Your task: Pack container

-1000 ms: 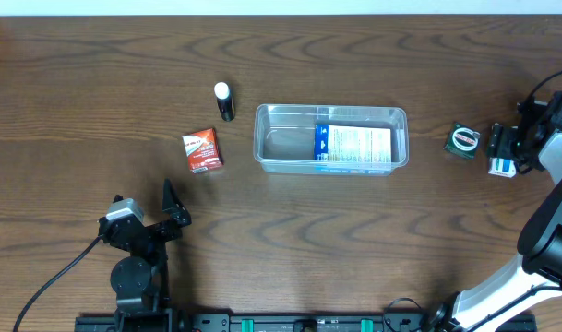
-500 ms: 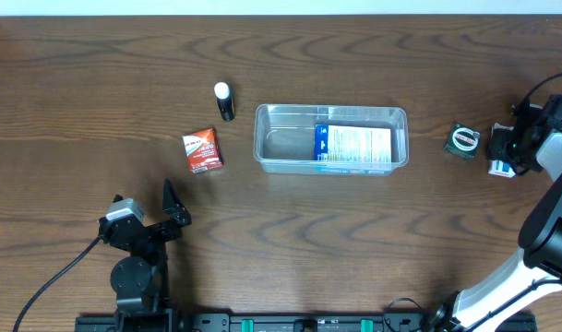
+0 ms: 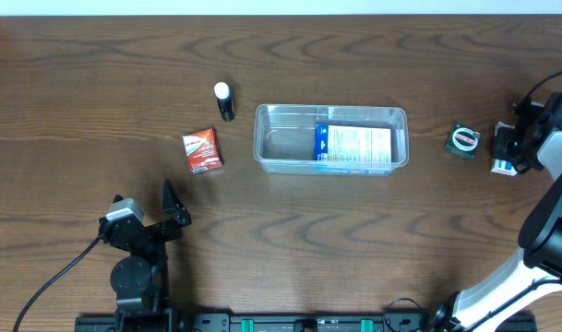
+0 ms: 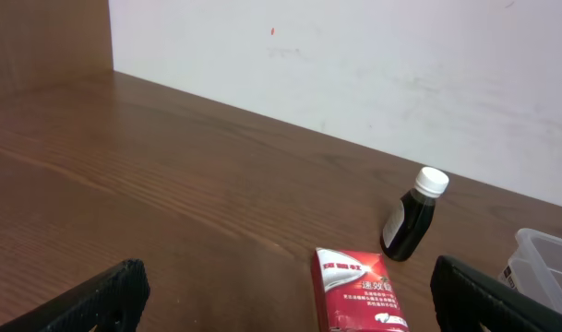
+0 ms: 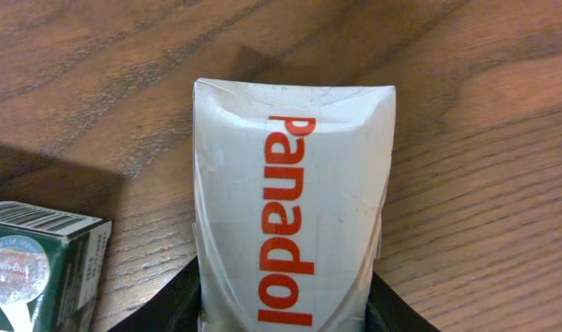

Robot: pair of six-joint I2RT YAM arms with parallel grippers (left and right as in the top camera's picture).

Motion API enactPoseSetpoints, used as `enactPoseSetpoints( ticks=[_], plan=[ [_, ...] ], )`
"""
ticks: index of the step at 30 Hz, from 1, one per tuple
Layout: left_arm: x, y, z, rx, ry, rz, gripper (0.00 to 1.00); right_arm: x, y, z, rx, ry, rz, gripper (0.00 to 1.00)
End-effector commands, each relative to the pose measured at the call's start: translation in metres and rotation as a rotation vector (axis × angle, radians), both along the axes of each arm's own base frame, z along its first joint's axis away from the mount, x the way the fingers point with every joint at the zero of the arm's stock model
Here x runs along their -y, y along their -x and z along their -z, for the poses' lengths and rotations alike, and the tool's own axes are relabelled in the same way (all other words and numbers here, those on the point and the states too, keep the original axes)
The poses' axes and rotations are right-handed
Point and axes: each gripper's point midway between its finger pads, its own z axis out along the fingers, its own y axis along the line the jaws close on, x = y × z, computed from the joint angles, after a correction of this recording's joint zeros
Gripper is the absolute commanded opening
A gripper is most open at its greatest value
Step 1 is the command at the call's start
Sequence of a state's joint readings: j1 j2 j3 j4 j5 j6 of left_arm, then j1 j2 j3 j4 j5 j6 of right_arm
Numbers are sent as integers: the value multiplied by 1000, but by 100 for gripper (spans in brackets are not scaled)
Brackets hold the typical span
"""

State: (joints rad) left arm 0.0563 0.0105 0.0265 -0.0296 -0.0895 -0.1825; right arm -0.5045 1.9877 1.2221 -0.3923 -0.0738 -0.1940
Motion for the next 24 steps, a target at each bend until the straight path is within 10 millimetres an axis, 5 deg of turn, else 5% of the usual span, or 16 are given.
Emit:
enactPoseSetpoints(
  ticks=[1,7,12,19,24],
  plan=[
    [-5,2,18,-51,-6,-28,98,6,-4,-5,-1,22,6,38],
    [-5,2,18,-51,-6,-28,98,5,-14,-49,90,65,-5,39],
    [-5,2,18,-51,-6,-28,98,-24,-34,-129,276,92,-80,38],
    [-5,2,18,-51,-6,-28,98,-115,-40,-230,509,74,-268,41],
    [-5,2,18,-51,-6,-28,98,-198,-31,-252,538,84,-505,31]
  ],
)
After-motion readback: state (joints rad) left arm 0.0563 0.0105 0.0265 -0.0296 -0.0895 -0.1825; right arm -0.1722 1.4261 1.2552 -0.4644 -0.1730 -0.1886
